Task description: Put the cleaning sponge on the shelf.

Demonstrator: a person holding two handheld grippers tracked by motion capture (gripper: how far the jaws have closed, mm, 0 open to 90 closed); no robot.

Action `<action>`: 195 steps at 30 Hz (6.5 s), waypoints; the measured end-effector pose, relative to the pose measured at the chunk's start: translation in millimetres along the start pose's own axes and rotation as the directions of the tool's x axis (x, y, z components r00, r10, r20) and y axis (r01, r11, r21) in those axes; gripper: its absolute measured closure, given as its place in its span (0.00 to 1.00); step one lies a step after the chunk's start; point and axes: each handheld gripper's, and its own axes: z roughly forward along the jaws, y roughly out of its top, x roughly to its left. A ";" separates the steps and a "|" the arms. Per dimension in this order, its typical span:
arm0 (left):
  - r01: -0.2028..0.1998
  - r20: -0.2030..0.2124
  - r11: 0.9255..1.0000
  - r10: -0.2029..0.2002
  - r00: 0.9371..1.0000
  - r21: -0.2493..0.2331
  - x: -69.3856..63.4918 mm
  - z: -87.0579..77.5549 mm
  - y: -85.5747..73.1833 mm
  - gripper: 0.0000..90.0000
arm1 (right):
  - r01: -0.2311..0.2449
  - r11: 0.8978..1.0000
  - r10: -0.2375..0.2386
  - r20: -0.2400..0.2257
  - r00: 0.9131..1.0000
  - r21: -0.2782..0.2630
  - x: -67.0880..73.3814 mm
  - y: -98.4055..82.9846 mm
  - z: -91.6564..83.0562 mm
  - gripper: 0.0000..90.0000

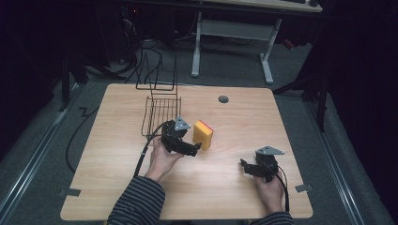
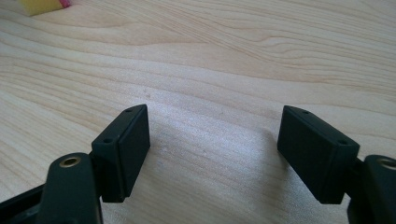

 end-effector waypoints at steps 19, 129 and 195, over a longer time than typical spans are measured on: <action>0.018 0.025 1.000 -0.018 1.000 -0.010 -1.0 23.5 8.0 0.00 | 0.000 1.000 0.000 -0.002 1.000 0.001 0.2 0.0 -0.1 0.28; -0.019 0.021 0.999 0.018 1.000 0.036 -1.0 25.7 15.2 0.27 | 0.000 1.000 0.000 -0.001 1.000 0.000 0.3 0.0 -0.1 0.28; 0.145 -0.271 0.989 -0.147 0.951 -0.028 90.4 -24.2 5.6 0.27 | 0.002 1.000 -0.002 -0.001 1.000 0.000 0.1 0.0 0.0 0.28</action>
